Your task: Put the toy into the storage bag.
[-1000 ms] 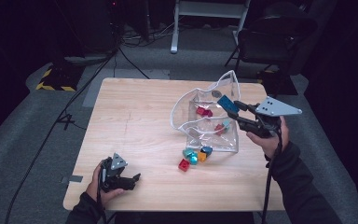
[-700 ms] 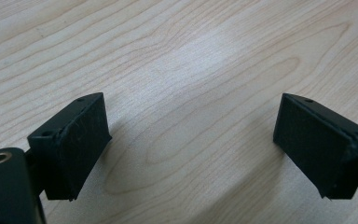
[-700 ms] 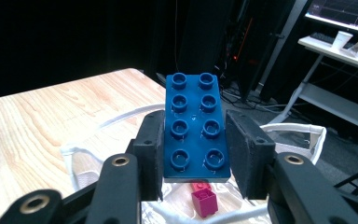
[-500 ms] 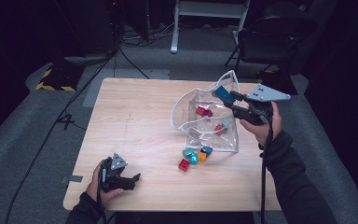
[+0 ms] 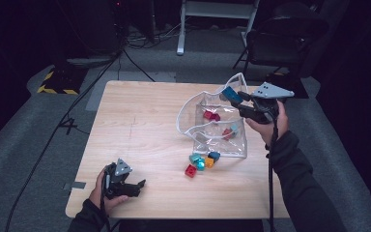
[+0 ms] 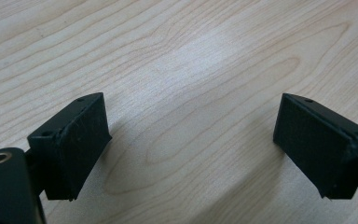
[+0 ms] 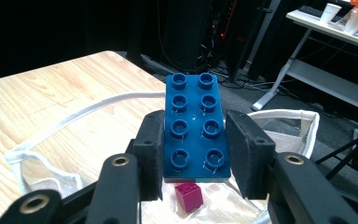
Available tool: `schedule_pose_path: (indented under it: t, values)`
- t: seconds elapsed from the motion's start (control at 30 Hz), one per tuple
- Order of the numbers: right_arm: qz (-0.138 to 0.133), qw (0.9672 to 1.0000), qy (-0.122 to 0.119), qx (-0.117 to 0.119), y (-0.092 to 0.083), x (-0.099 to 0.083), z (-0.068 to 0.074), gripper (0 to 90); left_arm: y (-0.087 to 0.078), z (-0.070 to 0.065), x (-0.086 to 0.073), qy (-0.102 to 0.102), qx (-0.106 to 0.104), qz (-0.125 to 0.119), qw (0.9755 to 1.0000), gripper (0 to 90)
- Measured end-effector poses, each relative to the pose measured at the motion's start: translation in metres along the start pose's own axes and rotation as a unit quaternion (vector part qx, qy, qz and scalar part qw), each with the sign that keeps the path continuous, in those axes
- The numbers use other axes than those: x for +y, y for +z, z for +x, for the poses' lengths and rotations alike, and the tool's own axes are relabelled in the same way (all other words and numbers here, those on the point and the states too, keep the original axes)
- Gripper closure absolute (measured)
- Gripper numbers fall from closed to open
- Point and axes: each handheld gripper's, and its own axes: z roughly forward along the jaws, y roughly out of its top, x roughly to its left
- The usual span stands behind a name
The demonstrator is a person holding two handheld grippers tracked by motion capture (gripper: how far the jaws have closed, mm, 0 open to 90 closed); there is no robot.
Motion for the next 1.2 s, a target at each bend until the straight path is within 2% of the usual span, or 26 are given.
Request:
schedule_pose_path:
  t: [0.27, 0.4, 0.6, 0.83, 1.0, 1.2]
  values:
    - [0.007, 1.0, -0.001, -0.001, 0.004, -0.002, 0.001, 59.4, 0.0, 0.0, 0.0, 0.0, 0.0, 0.0, 1.0, 10.7]
    - [0.003, 1.0, 0.002, -0.004, 0.004, -0.002, 0.002, 54.0, 0.0, 0.0, 0.0, 0.0, 0.0, 0.0, 1.0, 10.7]
    - [-0.003, 1.0, 0.003, -0.006, 0.0, -0.003, 0.002, 52.0, 0.0, 0.0, 0.0, 0.0, 0.0, 0.0, 1.0, 10.6]
    - [-0.015, 0.9998, -0.007, -0.009, -0.015, -0.005, 0.005, 48.9, 0.0, 0.0, 0.0, 0.0, 0.0, 0.0, 1.0, 10.6]
    - [-0.031, 0.9994, 0.001, -0.018, -0.03, -0.01, 0.003, 48.2, 0.0, 0.0, 0.0, -0.001, 0.0, 0.0, 1.0, 10.6]
    - [-0.035, 0.9991, -0.008, -0.022, -0.048, -0.017, 0.003, 47.6, 0.0, 0.0, 0.0, -0.001, 0.0, 0.0, 1.0, 10.6]
